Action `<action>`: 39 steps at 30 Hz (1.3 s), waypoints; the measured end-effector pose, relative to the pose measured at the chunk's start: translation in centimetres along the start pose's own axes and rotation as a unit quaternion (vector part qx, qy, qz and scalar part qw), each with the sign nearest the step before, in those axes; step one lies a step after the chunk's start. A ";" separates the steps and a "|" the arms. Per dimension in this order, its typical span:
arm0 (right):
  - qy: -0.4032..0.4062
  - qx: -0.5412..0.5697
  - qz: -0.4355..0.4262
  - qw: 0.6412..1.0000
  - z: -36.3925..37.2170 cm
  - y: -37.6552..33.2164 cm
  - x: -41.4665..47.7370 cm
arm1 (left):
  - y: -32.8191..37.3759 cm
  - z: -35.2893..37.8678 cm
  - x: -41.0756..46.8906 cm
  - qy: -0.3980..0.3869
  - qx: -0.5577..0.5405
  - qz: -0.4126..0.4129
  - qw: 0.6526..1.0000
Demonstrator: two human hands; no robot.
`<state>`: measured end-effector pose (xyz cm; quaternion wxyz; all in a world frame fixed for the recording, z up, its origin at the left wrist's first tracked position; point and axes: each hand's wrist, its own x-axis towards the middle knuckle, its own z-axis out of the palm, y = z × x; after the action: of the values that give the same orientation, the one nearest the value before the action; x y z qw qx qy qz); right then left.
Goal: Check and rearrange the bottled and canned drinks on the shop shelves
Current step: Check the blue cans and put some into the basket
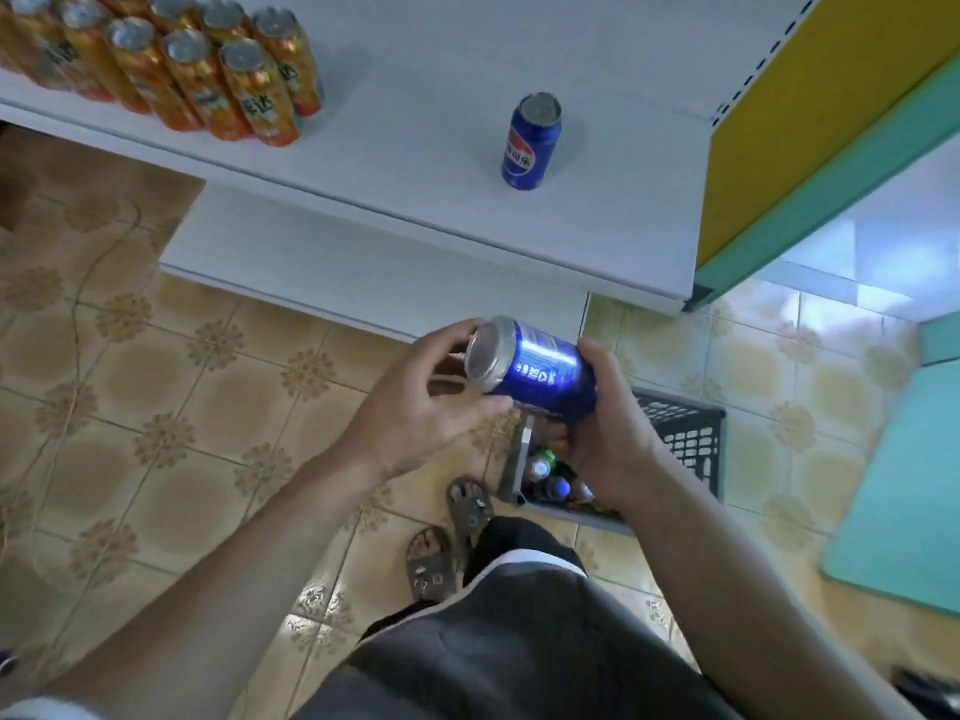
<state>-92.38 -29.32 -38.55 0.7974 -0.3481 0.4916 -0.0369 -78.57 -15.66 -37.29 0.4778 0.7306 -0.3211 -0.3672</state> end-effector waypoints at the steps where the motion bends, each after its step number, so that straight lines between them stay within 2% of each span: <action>1: 0.021 -0.005 0.005 1.000 -1.5 0.8 -0.4 | -0.6 1.2 -0.3 -0.018 0.036 -0.015 0.999; 4: 0.081 -0.009 0.017 0.997 -6.4 3.1 -0.8 | -1.8 5.2 -0.7 -0.075 0.115 -0.044 0.990; 7: 0.129 -0.014 0.039 0.991 -11.2 5.1 -0.3 | -3.1 9.8 -0.4 -0.095 0.150 -0.083 0.981; 15: 0.252 -0.097 0.124 0.955 -31.0 11.5 6.0 | -10.0 27.4 2.2 -0.152 0.167 -0.237 0.945; 20: 0.287 -0.189 0.112 0.932 -41.5 15.6 13.6 | -16.0 38.2 5.0 -0.196 0.177 -0.281 0.923; 25: 0.292 -0.331 0.090 0.893 -47.3 19.0 21.9 | -22.9 45.1 8.6 -0.218 0.214 -0.296 0.905; 29: 0.292 -0.370 0.070 0.879 -50.4 21.3 28.7 | -27.8 48.2 12.5 -0.205 0.237 -0.288 0.905; 32: 0.262 -0.430 0.056 0.862 -51.7 23.2 33.2 | -30.7 49.8 15.2 -0.201 0.263 -0.273 0.903; 36: 0.221 -0.549 0.027 0.805 -51.5 25.5 37.9 | -33.8 51.3 17.3 -0.204 0.278 -0.268 0.900; 39: 0.187 -0.601 0.033 0.777 -51.2 26.8 40.1 | -35.4 52.1 17.4 -0.218 0.290 -0.266 0.893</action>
<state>-120.77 -51.74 -98.85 0.3195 -0.7264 0.5645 0.2273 -109.21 -42.07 -88.61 0.0472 0.7964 -0.3032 -0.5211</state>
